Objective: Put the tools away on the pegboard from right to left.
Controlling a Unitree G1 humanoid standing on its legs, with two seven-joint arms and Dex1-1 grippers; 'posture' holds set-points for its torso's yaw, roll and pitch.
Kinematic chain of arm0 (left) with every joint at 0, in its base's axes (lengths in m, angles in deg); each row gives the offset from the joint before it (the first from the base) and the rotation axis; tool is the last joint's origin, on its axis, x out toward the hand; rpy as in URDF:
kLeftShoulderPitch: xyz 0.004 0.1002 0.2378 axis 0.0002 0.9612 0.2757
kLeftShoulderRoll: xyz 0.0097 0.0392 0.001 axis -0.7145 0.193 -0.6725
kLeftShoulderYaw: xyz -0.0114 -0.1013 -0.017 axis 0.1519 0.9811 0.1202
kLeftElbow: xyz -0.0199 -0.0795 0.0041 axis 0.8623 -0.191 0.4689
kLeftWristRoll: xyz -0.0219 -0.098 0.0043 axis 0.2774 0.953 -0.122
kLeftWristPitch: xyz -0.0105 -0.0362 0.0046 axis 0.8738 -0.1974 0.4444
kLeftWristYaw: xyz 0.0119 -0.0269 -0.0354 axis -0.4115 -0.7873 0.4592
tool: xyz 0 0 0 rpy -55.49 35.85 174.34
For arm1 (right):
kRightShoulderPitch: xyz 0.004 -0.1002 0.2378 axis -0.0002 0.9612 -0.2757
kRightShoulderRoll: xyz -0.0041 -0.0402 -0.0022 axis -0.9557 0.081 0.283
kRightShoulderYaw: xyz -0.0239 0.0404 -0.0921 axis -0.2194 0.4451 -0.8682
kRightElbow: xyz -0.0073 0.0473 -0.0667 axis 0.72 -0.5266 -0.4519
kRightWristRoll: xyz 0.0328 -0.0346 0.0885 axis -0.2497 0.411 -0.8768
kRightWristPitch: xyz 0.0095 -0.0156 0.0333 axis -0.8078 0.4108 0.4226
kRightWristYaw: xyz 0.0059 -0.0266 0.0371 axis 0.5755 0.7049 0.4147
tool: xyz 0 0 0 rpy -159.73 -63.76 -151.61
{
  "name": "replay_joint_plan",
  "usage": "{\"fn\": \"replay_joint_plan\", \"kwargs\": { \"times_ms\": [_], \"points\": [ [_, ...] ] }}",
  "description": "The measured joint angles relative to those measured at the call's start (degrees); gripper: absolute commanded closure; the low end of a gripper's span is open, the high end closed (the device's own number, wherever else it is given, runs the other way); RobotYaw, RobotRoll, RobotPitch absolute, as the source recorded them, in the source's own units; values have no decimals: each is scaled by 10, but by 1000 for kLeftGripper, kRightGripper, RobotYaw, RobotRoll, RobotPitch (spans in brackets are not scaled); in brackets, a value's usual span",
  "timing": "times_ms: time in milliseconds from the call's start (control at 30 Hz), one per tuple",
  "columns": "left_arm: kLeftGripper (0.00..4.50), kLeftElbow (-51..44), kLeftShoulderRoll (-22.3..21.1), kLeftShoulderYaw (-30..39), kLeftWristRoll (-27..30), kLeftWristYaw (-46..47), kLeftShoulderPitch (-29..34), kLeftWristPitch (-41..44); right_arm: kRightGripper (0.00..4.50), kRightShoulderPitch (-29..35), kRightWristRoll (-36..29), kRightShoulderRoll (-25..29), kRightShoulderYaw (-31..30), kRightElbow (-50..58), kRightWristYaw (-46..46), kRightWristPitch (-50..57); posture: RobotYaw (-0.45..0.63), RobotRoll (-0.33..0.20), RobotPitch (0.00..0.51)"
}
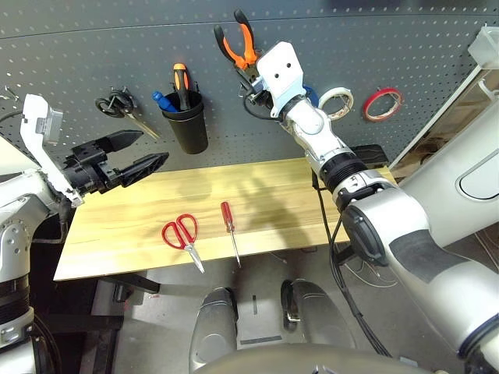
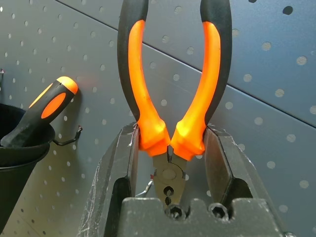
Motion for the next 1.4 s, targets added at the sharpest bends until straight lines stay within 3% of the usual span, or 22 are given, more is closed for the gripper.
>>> {"fn": "replay_joint_plan", "kwargs": {
  "times_ms": [1400],
  "points": [
    [0, -6, 5, -11, 1, 0, -12, 12, 2484, -17, -3, -10, 13, -15, -4, 3, 43, 0, 96]
  ]
}}
